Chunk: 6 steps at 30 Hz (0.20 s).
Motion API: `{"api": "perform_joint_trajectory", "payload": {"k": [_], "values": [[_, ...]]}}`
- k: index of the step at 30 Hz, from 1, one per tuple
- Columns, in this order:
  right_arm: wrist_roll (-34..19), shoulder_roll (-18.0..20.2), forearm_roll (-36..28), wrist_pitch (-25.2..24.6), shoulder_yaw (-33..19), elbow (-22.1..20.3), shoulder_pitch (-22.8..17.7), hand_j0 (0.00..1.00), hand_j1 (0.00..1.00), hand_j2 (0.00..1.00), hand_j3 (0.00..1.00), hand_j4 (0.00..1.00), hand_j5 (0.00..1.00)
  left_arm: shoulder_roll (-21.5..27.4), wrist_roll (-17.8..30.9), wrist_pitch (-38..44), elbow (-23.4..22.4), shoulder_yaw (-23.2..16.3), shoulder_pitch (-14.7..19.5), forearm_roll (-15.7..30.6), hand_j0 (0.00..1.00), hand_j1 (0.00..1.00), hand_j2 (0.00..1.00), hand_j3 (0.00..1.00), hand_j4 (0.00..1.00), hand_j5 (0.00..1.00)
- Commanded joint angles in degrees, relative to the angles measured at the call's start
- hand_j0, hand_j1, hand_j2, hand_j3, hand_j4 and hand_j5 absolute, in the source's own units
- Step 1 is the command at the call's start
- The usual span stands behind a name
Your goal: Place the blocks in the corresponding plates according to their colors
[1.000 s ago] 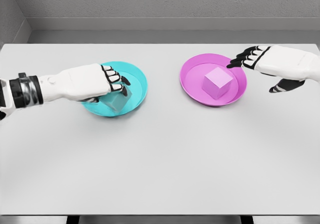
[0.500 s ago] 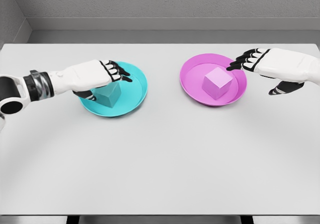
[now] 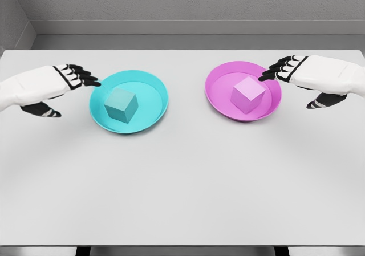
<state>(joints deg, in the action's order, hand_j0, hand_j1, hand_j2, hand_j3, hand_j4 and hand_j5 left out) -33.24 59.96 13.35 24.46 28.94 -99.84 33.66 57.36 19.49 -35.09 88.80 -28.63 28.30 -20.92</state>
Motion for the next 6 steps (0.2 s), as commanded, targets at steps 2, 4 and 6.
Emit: {"api": "perform_joint_trajectory", "payload": {"k": [2,4,6], "values": [[0.02,0.07,-0.16,-0.11,-0.02,0.00,0.00,1.00,1.00,1.00,1.00,1.00,1.00,0.47,0.02,0.09,0.23,0.60,-0.09,0.53,1.00,1.00,1.00,1.00,1.00,1.00],[0.02,0.07,-0.25,-0.11,-0.02,0.00,-0.09,1.00,1.00,1.00,1.00,1.00,1.00,0.47,0.02,0.09,0.15,0.42,-0.18,0.36,1.00,1.00,1.00,1.00,1.00,1.00],[0.02,0.07,-0.25,-0.11,-0.02,0.00,-0.09,1.00,1.00,1.00,1.00,1.00,1.00,0.47,0.02,0.09,0.06,0.60,-0.88,0.18,1.00,1.00,1.00,1.00,1.00,1.00]]}}
